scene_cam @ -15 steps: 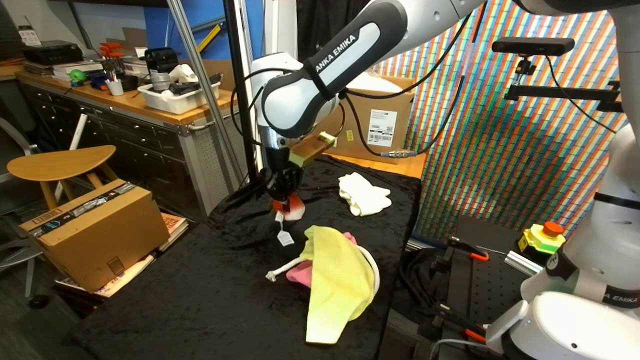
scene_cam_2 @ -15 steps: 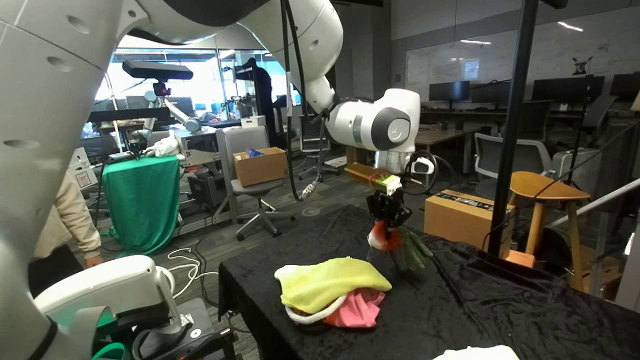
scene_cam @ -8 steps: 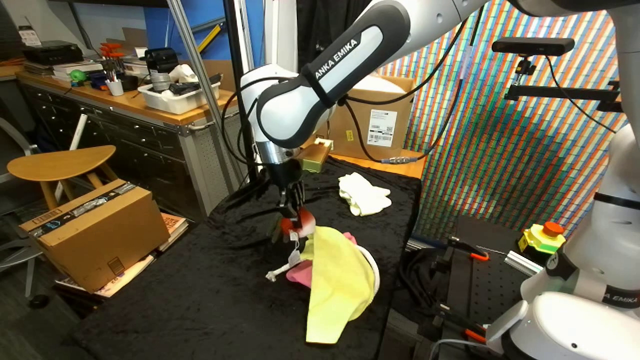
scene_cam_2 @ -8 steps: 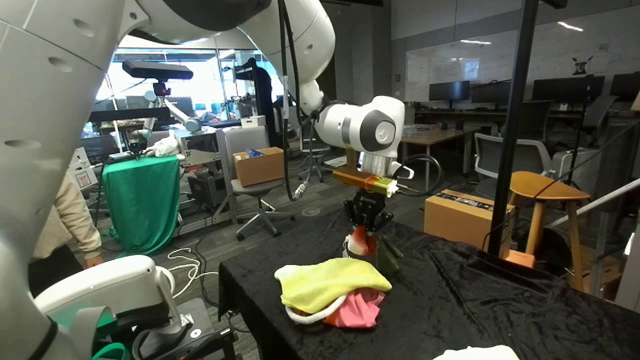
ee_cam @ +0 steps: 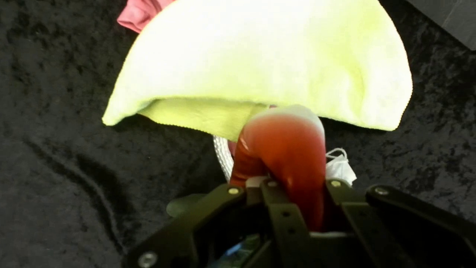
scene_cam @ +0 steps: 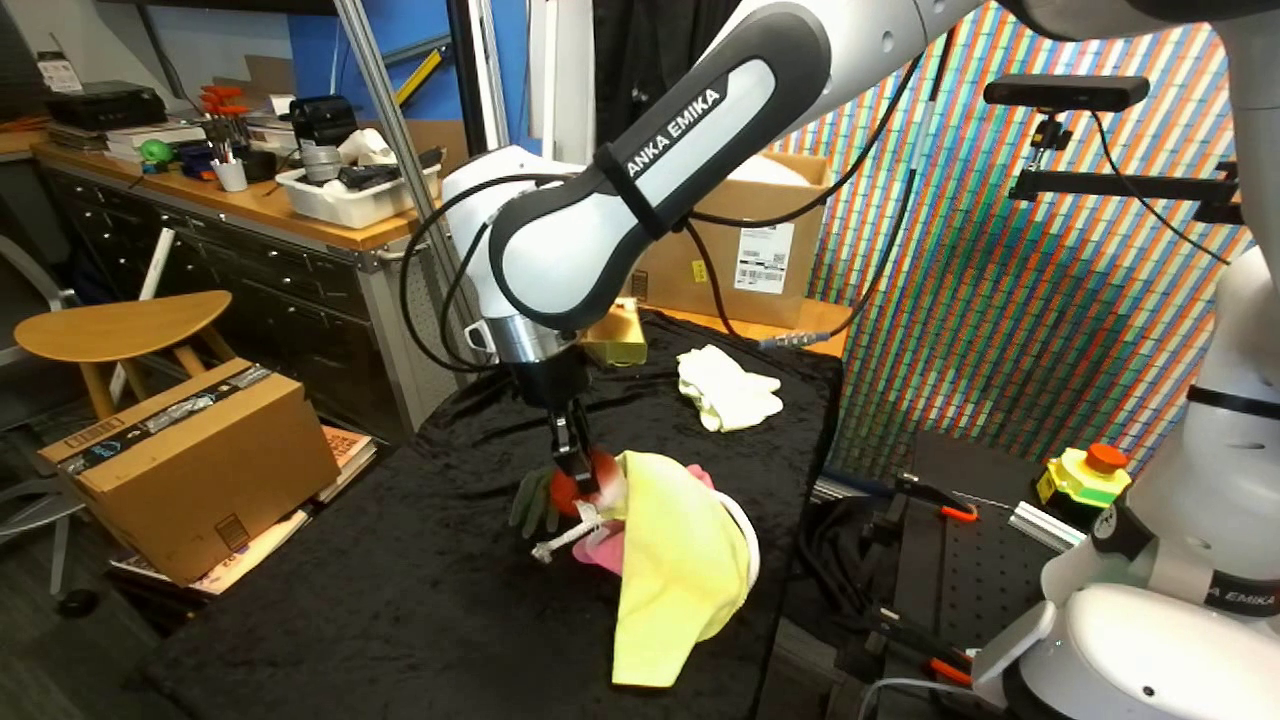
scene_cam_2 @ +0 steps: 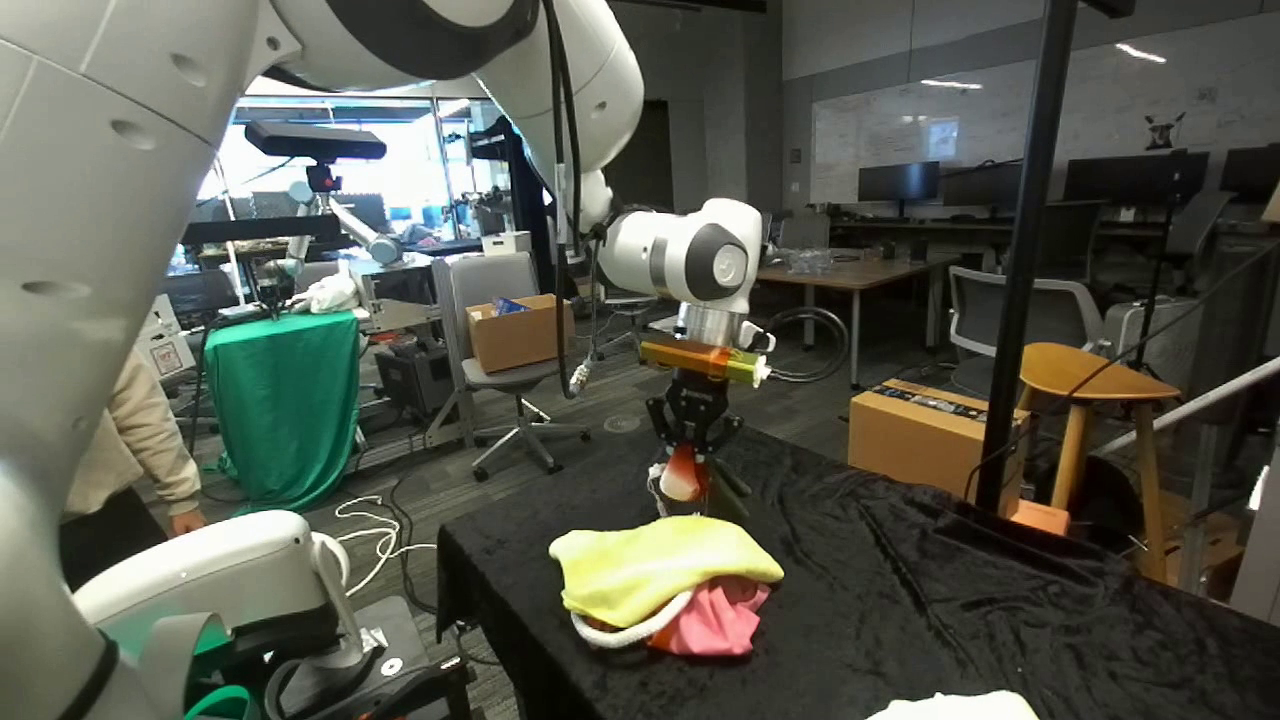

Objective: Bunch up all the objects on the table

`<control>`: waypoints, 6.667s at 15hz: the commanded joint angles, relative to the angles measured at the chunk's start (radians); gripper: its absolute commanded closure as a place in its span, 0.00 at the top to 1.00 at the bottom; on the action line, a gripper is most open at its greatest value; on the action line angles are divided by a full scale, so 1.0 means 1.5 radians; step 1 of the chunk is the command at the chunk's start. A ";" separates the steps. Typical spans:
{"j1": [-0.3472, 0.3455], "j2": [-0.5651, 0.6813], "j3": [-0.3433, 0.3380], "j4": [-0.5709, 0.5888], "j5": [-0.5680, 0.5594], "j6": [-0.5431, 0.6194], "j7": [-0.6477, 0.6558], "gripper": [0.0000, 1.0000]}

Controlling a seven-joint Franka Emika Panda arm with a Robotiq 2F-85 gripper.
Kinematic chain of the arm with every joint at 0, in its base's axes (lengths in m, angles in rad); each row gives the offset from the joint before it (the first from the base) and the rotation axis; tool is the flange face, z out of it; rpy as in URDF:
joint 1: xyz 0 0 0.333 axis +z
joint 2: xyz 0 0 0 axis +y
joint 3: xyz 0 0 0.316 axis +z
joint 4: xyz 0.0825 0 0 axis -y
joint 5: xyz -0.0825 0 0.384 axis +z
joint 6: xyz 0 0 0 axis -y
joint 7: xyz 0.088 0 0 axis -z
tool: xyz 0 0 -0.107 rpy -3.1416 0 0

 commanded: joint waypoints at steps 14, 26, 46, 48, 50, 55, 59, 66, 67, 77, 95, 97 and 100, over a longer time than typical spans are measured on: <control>0.036 0.179 -0.043 0.158 0.000 -0.057 0.169 0.11; 0.031 0.178 -0.048 0.179 0.003 -0.181 0.191 0.13; 0.012 0.146 -0.054 0.173 0.021 -0.132 0.202 1.00; -0.007 0.118 -0.059 0.149 0.037 -0.106 0.214 1.00; -0.023 0.098 -0.066 0.132 0.055 -0.079 0.226 1.00; -0.060 0.051 -0.093 0.077 0.104 0.008 0.280 1.00; -0.082 0.041 -0.113 0.028 0.145 0.079 0.332 1.00; -0.118 0.031 -0.153 -0.071 0.223 0.194 0.426 1.00; -0.120 0.030 -0.158 -0.081 0.230 0.206 0.436 1.00; -0.073 -0.012 -0.255 -0.178 0.167 0.316 0.593 1.00; -0.057 0.043 -0.328 -0.179 0.047 0.275 0.828 1.00; -0.065 0.054 -0.325 -0.176 0.054 0.275 0.828 1.00; -0.071 0.068 -0.323 -0.173 0.056 0.277 0.833 1.00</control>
